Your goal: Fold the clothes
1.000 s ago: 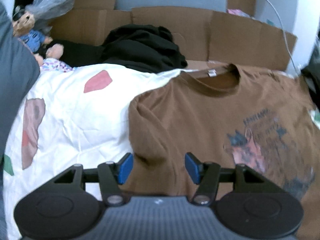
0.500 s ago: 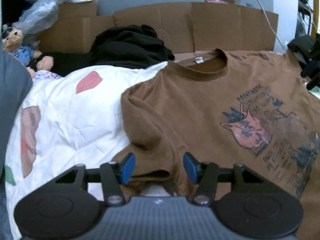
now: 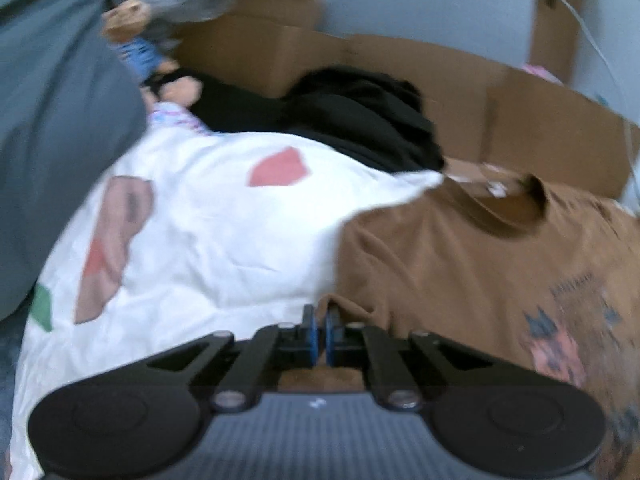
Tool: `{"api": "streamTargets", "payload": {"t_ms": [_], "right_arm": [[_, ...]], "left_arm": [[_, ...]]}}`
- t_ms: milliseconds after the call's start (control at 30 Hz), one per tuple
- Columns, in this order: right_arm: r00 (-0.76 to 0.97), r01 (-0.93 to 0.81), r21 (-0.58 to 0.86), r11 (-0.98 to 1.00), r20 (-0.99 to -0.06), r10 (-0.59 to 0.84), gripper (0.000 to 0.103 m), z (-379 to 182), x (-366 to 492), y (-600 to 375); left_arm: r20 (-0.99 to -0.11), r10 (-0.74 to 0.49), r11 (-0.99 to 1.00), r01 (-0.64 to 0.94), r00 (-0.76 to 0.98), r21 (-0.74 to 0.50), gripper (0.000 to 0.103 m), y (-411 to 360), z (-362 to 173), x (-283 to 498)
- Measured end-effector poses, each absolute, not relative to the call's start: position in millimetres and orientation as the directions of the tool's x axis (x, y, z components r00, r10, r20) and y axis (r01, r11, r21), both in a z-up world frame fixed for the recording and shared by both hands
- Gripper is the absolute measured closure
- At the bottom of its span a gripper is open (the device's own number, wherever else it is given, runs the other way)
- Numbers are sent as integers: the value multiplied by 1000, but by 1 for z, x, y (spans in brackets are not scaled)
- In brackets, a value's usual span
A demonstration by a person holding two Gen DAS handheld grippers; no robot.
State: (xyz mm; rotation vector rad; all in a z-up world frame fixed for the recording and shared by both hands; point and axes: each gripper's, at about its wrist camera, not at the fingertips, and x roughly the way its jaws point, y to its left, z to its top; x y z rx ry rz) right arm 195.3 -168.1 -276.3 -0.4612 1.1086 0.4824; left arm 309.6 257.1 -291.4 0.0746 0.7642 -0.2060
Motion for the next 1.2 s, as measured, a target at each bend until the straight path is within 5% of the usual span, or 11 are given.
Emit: {"api": "streamTargets", "payload": {"t_ms": [400,667,767,833,1200], "right_arm": [[380,-564,-126,816,-917,122,66,-289,207,-171],[371,-554,-116,824,-921,120,66,-295,214,-173],[364,-553,-113,826,-924,117,66,-299,213,-176],[358,-553,-111,826,-926,116,66,-301,212,-177],[368,-575,-106,811,-919,141,66,-287,201,-170]], "left_arm": [[-695,13,994,-87,718,-71,100,320,-294,338],[-706,49,986,-146,707,-77,99,332,-300,350],[-768,-4,982,-144,641,-125,85,332,-316,353],[-781,-20,986,-115,625,-117,61,329,-321,351],[-821,-39,998,-25,569,-65,59,319,-314,316]]}}
